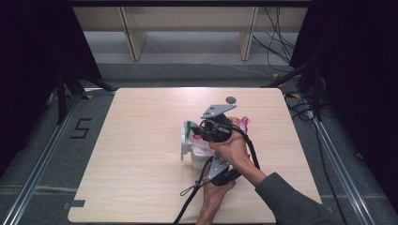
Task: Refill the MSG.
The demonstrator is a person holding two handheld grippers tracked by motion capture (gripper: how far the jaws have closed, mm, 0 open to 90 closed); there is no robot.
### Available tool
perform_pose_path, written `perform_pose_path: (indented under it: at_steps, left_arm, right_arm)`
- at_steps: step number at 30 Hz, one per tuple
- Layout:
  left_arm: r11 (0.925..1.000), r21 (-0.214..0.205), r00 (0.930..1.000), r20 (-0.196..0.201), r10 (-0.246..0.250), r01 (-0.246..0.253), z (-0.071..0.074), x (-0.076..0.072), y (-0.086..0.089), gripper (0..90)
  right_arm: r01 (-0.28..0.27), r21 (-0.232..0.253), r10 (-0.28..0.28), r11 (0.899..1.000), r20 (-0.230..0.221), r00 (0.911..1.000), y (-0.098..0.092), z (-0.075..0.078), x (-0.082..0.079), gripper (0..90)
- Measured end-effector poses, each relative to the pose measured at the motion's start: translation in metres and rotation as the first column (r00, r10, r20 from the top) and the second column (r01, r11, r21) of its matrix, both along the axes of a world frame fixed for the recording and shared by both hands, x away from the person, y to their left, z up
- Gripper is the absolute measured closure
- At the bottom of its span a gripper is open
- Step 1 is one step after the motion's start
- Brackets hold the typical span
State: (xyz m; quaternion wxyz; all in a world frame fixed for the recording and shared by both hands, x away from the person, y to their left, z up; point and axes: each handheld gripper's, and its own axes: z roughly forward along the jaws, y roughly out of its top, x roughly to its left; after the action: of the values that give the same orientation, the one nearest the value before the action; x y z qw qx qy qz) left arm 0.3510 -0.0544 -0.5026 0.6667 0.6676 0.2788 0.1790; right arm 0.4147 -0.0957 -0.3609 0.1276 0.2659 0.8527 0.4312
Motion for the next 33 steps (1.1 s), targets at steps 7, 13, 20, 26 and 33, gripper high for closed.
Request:
perform_pose_path:
  at_steps: [7, 13, 20, 26, 33]
  left_arm:
    - [1.0, -0.008, 1.0, -0.001, 0.0, 0.0, 0.0006, -0.0004, -0.0002, 75.4]
    - [1.0, -0.008, 1.0, 0.002, -0.002, 0.002, 0.002, 0.0002, 0.0009, 75.5]
    - [1.0, -0.005, 1.0, 0.0, -0.002, 0.002, 0.0015, 0.0001, 0.0011, 75.5]
    - [1.0, -0.004, 1.0, -0.001, -0.005, 0.005, 0.0013, 0.0007, 0.0008, 75.6]
    - [1.0, 0.008, 1.0, -0.003, -0.002, 0.002, 0.0004, 0.0008, 0.0009, 75.4]
  right_arm:
    - [0.009, 0.003, -0.009, 1.0, -0.003, 1.0, -0.0003, 0.0, -0.0001, 90.0]
    - [0.0, 0.018, -0.001, 1.0, 0.02, 0.9998, -0.0016, 0.0028, 0.0013, 90.0]
    - [-0.004, 0.011, 0.004, 1.0, 0.001, 1.0, -0.0001, 0.0, 0.0013, 90.0]
    - [0.007, 0.021, -0.007, 1.0, -0.003, 1.0, -0.0011, 0.0015, 0.0005, 90.0]
    - [0.002, 0.034, -0.003, 0.999, 0.012, 0.9999, -0.0034, 0.0018, 0.0016, 90.0]
